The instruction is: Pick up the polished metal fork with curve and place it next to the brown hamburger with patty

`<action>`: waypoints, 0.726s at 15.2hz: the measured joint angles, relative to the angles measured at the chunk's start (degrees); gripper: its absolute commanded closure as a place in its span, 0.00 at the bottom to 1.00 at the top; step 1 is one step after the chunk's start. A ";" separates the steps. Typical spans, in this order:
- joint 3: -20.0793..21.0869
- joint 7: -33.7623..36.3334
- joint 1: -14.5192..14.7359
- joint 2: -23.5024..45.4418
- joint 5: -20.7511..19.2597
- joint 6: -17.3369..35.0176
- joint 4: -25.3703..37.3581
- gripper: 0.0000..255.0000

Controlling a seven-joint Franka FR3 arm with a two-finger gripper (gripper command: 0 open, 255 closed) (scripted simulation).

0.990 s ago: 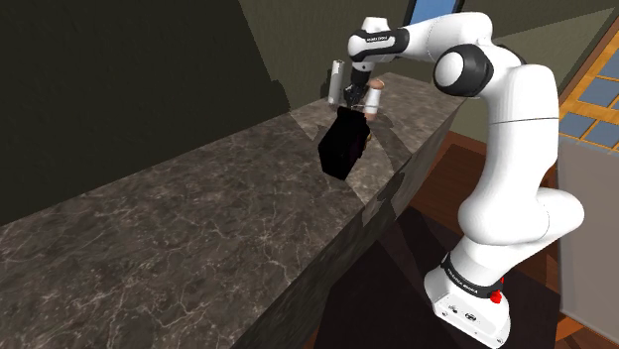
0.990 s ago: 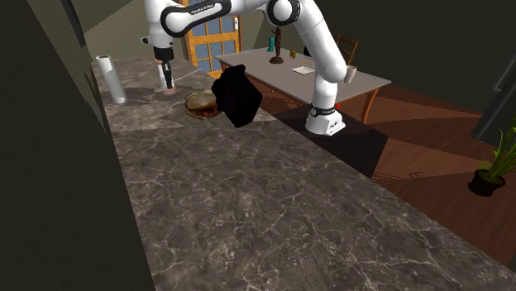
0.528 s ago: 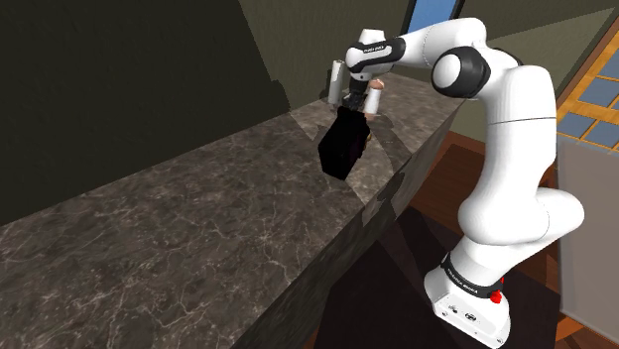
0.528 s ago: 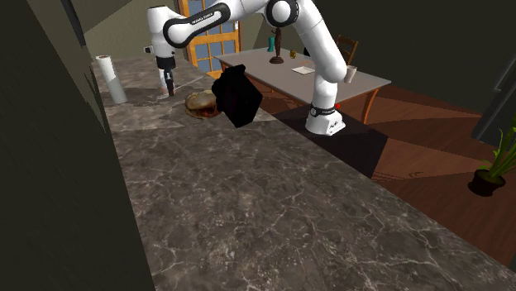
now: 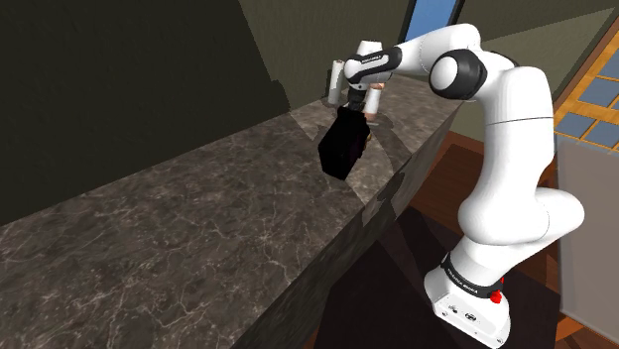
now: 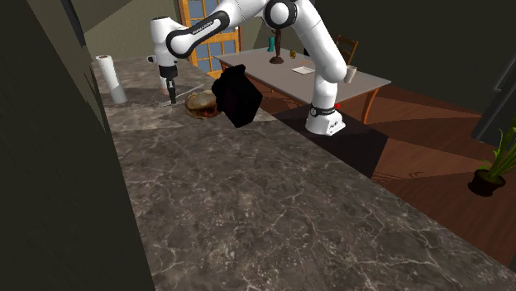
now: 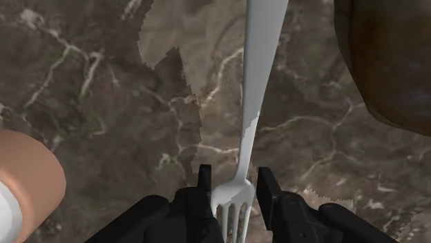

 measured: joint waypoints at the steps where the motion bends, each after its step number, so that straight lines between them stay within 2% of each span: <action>1: 0.00 0.03 0.03 0.04 -0.01 0.08 -0.04 1.00; 5: 0.00 0.06 0.05 0.14 -0.03 0.16 0.01 1.00; 6: 0.00 0.06 0.06 0.14 -0.03 0.16 0.01 0.00; 11: 0.00 0.06 0.06 0.15 -0.03 0.17 0.00 0.00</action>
